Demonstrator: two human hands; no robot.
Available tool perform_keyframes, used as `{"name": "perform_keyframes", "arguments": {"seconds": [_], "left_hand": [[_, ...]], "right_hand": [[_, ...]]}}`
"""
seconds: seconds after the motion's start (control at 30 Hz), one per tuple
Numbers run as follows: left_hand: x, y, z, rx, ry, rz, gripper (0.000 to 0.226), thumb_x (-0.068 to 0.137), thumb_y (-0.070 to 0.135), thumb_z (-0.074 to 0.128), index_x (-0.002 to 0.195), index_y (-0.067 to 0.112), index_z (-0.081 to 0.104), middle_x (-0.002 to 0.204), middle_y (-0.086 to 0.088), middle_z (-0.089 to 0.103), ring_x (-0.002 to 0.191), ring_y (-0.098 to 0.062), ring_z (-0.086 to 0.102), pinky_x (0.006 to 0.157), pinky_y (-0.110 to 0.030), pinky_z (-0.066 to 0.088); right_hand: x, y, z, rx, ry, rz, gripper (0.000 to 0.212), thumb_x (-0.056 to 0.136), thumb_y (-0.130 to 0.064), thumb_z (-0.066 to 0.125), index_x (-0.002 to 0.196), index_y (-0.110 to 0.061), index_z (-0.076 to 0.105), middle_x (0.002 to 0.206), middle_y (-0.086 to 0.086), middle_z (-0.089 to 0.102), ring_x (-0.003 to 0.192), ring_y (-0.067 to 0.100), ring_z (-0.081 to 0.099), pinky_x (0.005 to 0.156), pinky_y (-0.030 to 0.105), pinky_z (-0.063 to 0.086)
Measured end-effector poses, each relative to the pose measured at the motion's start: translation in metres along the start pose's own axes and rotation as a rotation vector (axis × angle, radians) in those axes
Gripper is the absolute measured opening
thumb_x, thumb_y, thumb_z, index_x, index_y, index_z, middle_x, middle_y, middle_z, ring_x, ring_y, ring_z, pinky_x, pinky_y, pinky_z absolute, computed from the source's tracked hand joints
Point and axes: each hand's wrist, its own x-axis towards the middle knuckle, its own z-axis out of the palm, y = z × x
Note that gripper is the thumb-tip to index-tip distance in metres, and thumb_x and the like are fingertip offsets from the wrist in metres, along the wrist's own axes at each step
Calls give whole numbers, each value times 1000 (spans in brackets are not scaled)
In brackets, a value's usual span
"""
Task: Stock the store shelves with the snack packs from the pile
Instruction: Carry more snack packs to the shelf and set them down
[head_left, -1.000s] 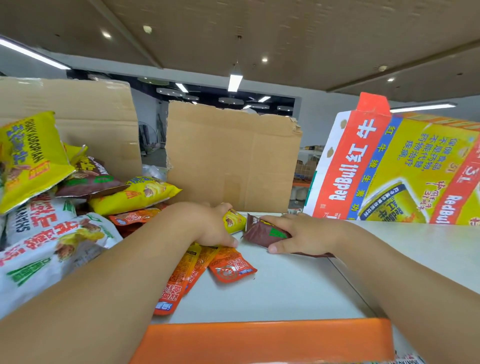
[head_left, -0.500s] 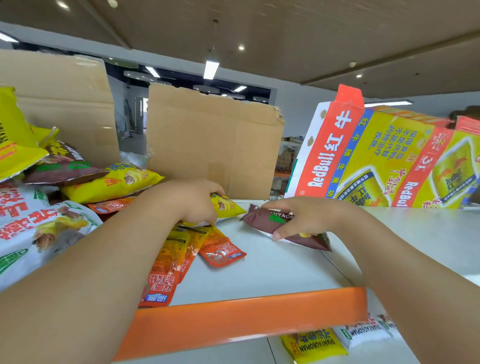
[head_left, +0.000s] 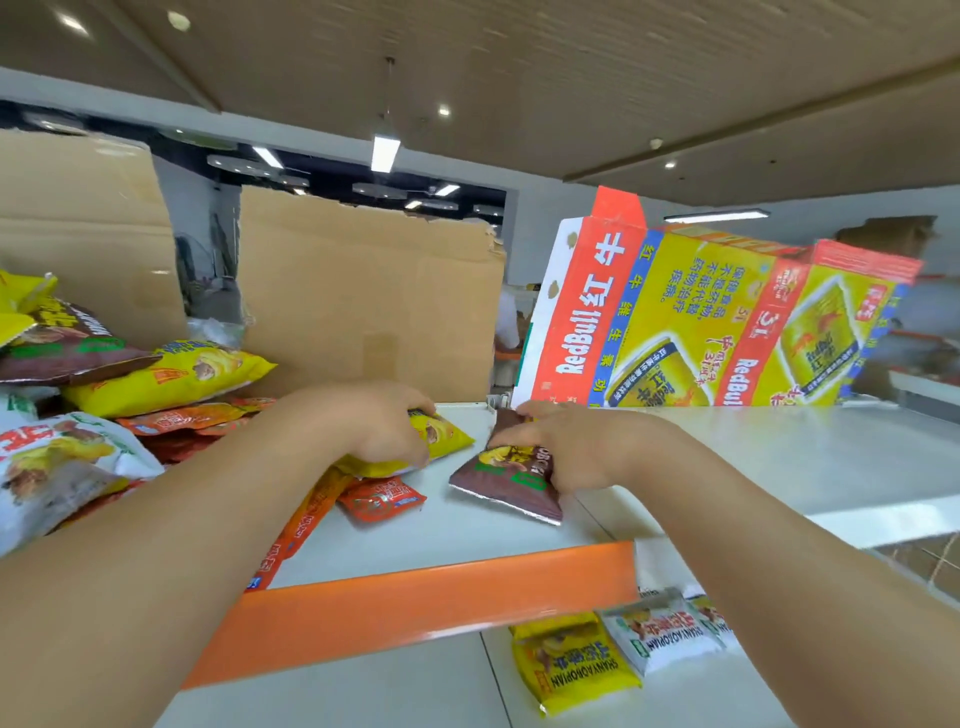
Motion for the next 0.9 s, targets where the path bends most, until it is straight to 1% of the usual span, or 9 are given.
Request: {"name": "perform_keyframes", "arguments": {"seconds": [0.07, 0.13, 0.23, 0.37, 0.5, 0.63, 0.7, 0.77, 0.9], "left_hand": [[2, 2, 1, 9, -14, -16, 73, 80, 39, 77, 146, 39, 46, 151, 3, 47, 129, -24, 50, 106, -35, 45], [3, 8, 2, -14, 4, -22, 71, 77, 33, 78, 142, 40, 50, 145, 2, 50, 124, -24, 52, 103, -36, 47], [4, 24, 5, -74, 59, 0, 65, 78, 26, 79, 137, 38, 55, 135, 3, 55, 115, -23, 55, 98, -34, 49], [7, 55, 14, -223, 141, 32, 60, 77, 20, 79, 130, 39, 59, 125, 5, 60, 106, -21, 58, 91, -32, 51], [5, 99, 15, -379, 249, 76, 63, 60, 38, 76, 118, 55, 56, 121, 9, 62, 102, -19, 62, 88, -35, 55], [0, 162, 18, -477, 353, 182, 67, 72, 27, 83, 130, 47, 57, 122, 9, 61, 102, -19, 61, 80, -28, 49], [-4, 199, 23, -502, 384, 246, 69, 66, 34, 83, 129, 49, 57, 124, 10, 61, 106, -18, 61, 86, -30, 51], [-8, 236, 31, -515, 385, 302, 68, 70, 31, 83, 130, 50, 56, 126, 10, 59, 108, -18, 59, 93, -34, 52], [-11, 312, 53, -521, 324, 408, 68, 79, 24, 82, 134, 52, 53, 127, 11, 56, 106, -17, 59, 91, -32, 52]], "right_hand": [[-8, 3, -4, -18, 40, -7, 61, 79, -22, 66, 137, -37, 52, 145, -2, 41, 130, 28, 45, 104, 43, 44], [-20, 14, -7, 10, 65, 18, 45, 78, -33, 72, 119, -21, 58, 119, 0, 53, 108, 26, 55, 81, 36, 50], [-35, 35, 0, 116, 82, 62, 46, 79, -47, 75, 110, -23, 51, 98, -3, 55, 87, 23, 55, 62, 32, 39], [-56, 61, 14, 218, 252, 52, 45, 77, -41, 77, 110, -29, 49, 93, -4, 55, 85, 24, 55, 65, 33, 43], [-92, 108, 11, 337, 393, 123, 45, 77, -43, 78, 113, -34, 54, 108, -1, 62, 94, 27, 61, 82, 37, 53], [-163, 161, 2, 417, 503, 183, 44, 80, -38, 80, 117, -35, 55, 116, -7, 58, 100, 25, 61, 87, 38, 52], [-203, 189, 4, 417, 563, 216, 43, 81, -33, 80, 118, -31, 57, 114, -7, 59, 103, 25, 60, 89, 40, 51], [-243, 216, 12, 386, 568, 263, 42, 80, -33, 80, 115, -32, 56, 114, -6, 60, 105, 26, 60, 92, 43, 51], [-316, 264, 38, 328, 535, 404, 46, 80, -35, 80, 119, -36, 55, 117, -10, 62, 101, 24, 60, 89, 39, 51]]}}
